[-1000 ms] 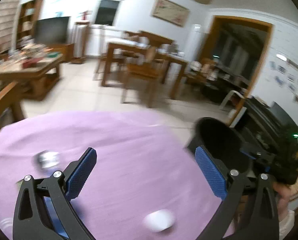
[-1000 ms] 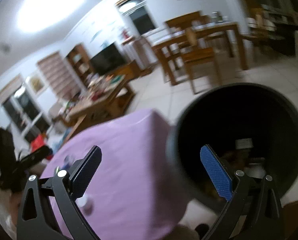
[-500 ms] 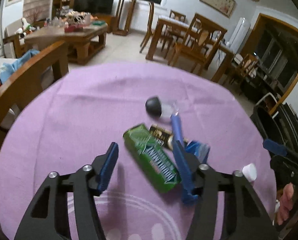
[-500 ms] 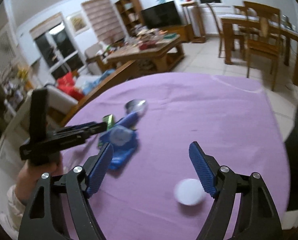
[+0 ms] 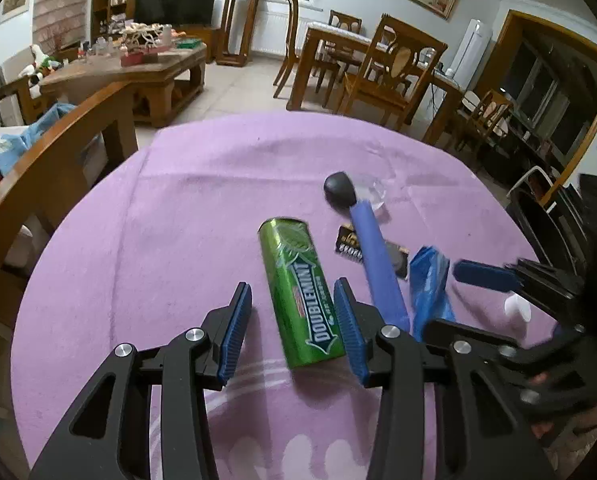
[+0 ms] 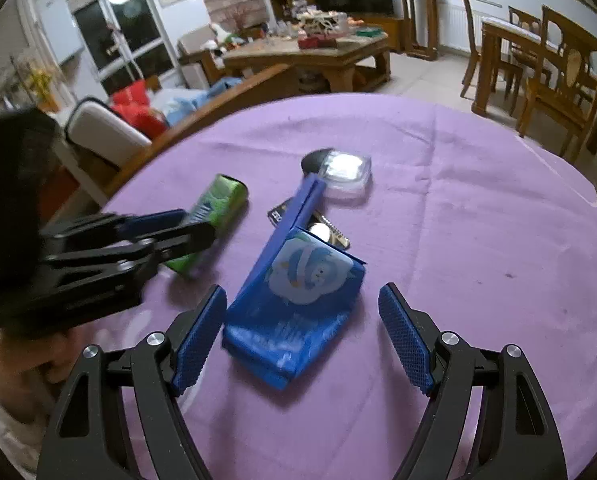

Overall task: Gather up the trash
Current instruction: 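Grasp the green Doublemint can with the left gripper while the right grasps the blue wipes pack, then carry the green can and blue wipes pack over the bin and open both grippers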

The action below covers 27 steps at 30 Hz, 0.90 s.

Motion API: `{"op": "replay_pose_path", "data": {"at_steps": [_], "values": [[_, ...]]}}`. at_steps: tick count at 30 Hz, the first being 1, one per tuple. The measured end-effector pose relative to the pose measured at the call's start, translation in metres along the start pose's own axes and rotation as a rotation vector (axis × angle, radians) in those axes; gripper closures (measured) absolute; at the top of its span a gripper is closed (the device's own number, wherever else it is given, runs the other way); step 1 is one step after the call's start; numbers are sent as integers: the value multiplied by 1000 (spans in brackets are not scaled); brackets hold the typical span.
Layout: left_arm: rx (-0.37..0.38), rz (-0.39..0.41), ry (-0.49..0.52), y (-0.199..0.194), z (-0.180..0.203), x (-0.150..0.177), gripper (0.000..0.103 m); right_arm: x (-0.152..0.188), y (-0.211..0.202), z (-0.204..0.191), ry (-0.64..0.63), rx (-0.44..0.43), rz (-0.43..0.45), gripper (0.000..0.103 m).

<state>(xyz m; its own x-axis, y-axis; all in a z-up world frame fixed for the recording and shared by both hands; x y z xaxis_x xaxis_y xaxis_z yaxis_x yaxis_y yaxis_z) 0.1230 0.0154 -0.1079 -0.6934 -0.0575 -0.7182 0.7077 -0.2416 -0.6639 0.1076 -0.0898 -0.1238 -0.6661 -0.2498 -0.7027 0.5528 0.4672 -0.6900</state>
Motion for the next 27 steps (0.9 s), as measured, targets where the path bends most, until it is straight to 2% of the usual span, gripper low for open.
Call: {"op": "replay_pose_path", "data": {"at_steps": [1,2,3,5,8,10,16,18,21,27], "values": [[-1,1,14,-1,2,1,61,0,6,0,-6,8,-7,26],[-2,1,17,-2,2,1,60,-1,7,0,-25,26,5,36],[-3,0,18,-1,3,0,59,-1,9,0,-60,64,13,43],[-9,2,31,1,4,0,59,-3,9,1,-45,39,9,61],[-26,9,49,5,1,-3,63,-2,9,8,-12,20,15,73],[-33,18,37,6,-3,-4,70,0,2,16,23,-2,34,74],[-23,39,1,3,-7,-5,71,-4,-32,27,76,-69,129,75],[9,71,-9,-3,-4,-9,71,-8,-49,32,89,-80,167,75],[39,109,4,-12,2,-12,71,-10,-73,45,121,-81,221,75],[116,180,34,-29,44,-32,71,-13,-125,97,197,-37,335,75]]}}
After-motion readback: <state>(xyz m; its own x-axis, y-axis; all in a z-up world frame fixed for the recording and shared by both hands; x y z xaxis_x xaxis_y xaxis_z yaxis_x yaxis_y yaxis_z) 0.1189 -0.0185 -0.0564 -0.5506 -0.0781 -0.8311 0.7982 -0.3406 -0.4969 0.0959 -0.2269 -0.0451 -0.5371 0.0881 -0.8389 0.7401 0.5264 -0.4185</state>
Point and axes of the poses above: each gripper's, at about its wrist camera, not at the fingertips, and y roughly the way its jaws point, z to its right, x to its underside, the point moved 7 cm from there along y, roughly the way its jaws point, and after that the axes turned 8 degrees about z, right-handed, at the moved point
